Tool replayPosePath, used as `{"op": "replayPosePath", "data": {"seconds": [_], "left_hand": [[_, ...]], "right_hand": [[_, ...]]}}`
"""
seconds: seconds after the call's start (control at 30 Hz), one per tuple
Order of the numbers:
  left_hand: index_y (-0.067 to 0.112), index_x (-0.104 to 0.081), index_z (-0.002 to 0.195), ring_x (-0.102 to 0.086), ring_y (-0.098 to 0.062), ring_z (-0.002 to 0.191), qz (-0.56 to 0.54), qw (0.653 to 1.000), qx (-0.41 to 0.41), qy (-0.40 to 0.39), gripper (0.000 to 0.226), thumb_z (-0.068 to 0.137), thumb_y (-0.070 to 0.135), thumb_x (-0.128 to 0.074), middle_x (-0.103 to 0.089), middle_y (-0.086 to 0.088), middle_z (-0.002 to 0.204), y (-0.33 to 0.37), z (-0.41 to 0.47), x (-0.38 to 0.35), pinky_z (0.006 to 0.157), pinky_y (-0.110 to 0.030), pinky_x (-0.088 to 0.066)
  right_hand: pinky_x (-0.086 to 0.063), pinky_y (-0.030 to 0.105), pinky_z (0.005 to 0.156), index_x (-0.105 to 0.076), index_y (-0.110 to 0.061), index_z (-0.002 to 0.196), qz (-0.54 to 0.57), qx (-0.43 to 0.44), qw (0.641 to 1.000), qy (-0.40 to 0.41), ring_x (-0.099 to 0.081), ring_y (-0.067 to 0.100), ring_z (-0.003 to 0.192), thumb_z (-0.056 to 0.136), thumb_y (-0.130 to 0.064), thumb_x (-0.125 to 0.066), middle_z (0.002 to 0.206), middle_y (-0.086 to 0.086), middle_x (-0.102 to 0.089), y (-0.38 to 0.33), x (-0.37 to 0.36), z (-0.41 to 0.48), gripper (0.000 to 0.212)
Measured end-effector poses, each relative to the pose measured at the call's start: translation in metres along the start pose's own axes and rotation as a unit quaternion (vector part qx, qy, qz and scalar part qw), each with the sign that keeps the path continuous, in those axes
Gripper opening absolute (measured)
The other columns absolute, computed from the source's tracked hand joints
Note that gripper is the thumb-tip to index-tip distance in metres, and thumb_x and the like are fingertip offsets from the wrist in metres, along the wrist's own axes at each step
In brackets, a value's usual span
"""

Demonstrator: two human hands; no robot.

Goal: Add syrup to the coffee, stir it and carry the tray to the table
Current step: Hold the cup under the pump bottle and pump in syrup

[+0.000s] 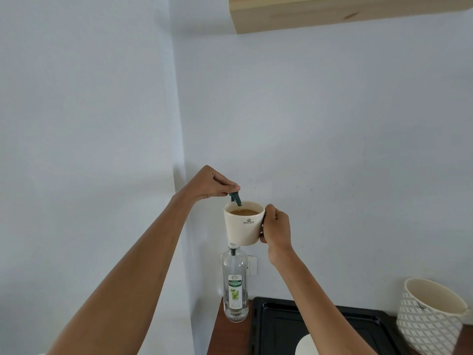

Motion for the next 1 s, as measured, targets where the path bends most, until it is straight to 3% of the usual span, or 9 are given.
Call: {"op": "replayPosePath", "data": {"seconds": [0.53, 0.8, 1.0], "left_hand": [[0.005, -0.083, 0.101, -0.077, -0.015, 0.100, 0.000, 0.999, -0.002, 0.041, 0.023, 0.081, 0.014, -0.086, -0.083, -0.005, 0.097, 0.004, -0.009, 0.000, 0.083, -0.019, -0.062], [0.003, -0.082, 0.101, -0.077, -0.020, 0.101, -0.033, 0.994, -0.014, 0.099, 0.024, 0.080, 0.014, -0.087, -0.082, -0.011, 0.097, 0.011, -0.018, 0.004, 0.092, -0.030, -0.062], [0.022, -0.082, 0.092, -0.077, -0.014, 0.101, -0.095, 0.987, -0.014, 0.129, 0.005, 0.088, 0.025, -0.081, -0.083, 0.004, 0.087, 0.004, -0.029, 0.000, 0.086, -0.022, -0.061]], "right_hand": [[-0.021, 0.023, 0.042, -0.031, -0.015, 0.066, -0.015, 0.009, 1.000, 0.005, -0.022, 0.017, 0.055, 0.095, -0.014, -0.035, 0.061, 0.002, -0.027, -0.007, 0.010, -0.001, 0.029], [-0.022, 0.023, 0.043, -0.037, -0.012, 0.069, -0.025, 0.013, 1.000, 0.009, -0.025, 0.017, 0.055, 0.095, -0.014, -0.034, 0.063, 0.006, -0.031, -0.013, 0.024, -0.006, 0.026], [-0.022, 0.023, 0.041, -0.033, -0.014, 0.065, -0.023, 0.012, 1.000, 0.015, -0.026, 0.016, 0.053, 0.096, -0.013, -0.034, 0.062, 0.004, -0.031, -0.017, 0.033, -0.011, 0.032]]}}
Point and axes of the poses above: each hand's wrist, its own z-axis towards the middle knuckle, its own x-axis out of the back of the hand, y = z × x, the point moved 10 cm from there along z, towards the middle knuckle
